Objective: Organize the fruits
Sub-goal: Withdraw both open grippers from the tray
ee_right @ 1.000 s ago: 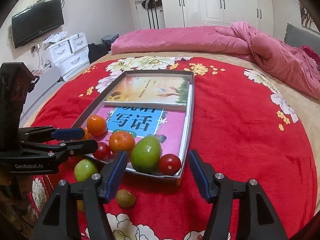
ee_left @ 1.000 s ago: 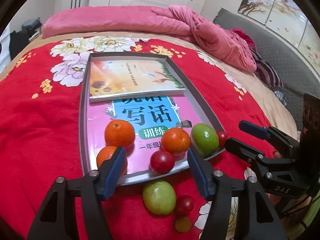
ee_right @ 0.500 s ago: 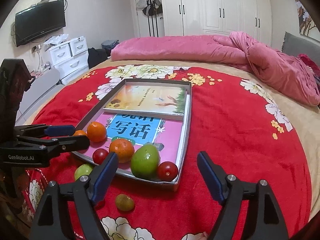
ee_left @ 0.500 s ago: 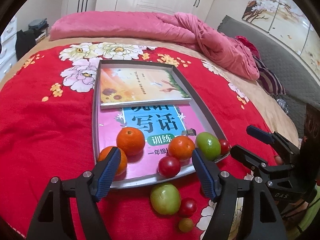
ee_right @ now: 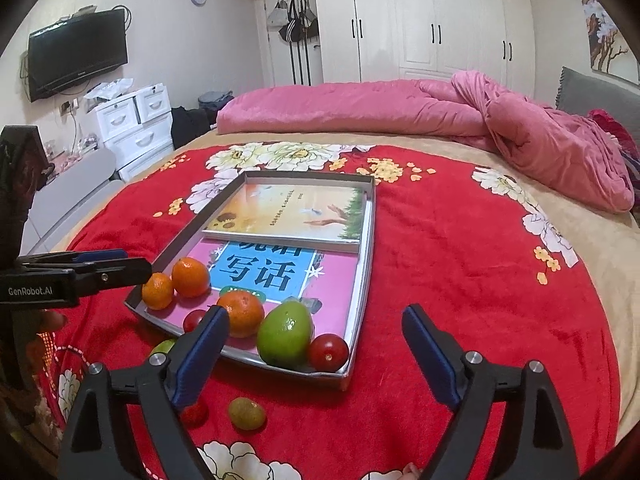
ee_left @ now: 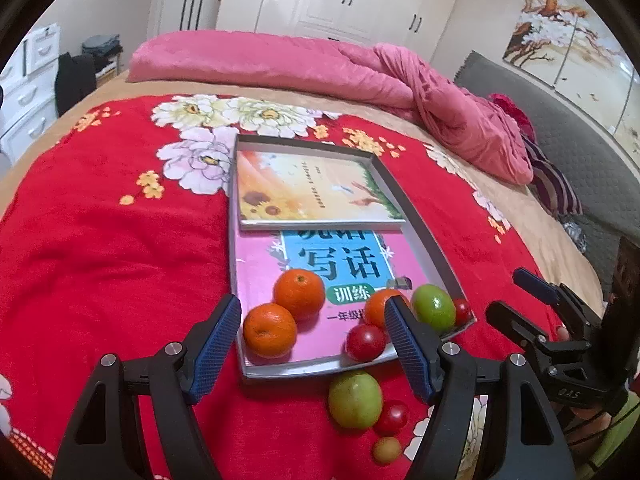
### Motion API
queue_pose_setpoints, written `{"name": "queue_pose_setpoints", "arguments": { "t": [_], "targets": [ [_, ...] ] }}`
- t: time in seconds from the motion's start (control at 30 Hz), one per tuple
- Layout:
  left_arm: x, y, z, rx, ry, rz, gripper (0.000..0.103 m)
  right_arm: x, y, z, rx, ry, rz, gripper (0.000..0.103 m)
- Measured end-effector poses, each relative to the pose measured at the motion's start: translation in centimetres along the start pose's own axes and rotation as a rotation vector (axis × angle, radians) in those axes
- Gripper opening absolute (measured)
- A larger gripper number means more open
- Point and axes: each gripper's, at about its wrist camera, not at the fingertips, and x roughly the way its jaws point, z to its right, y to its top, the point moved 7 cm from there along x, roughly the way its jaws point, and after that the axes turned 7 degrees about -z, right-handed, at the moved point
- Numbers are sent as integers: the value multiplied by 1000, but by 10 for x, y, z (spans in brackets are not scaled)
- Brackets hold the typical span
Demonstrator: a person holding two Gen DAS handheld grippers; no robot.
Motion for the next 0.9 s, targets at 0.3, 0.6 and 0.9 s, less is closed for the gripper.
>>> {"name": "queue_pose_setpoints", "arguments": {
  "t": [0.3,0.6,0.9],
  "targets": [
    [-7,-1,-4,-5,20,16,76,-5,4,-1,0,4,24,96],
    [-12,-6,0,8,5,12,76,-8,4,-4,-6,12,33,96],
    [-15,-15,12,51,-1,-1,76,-12,3,-9,-22,20,35,96]
  ]
}}
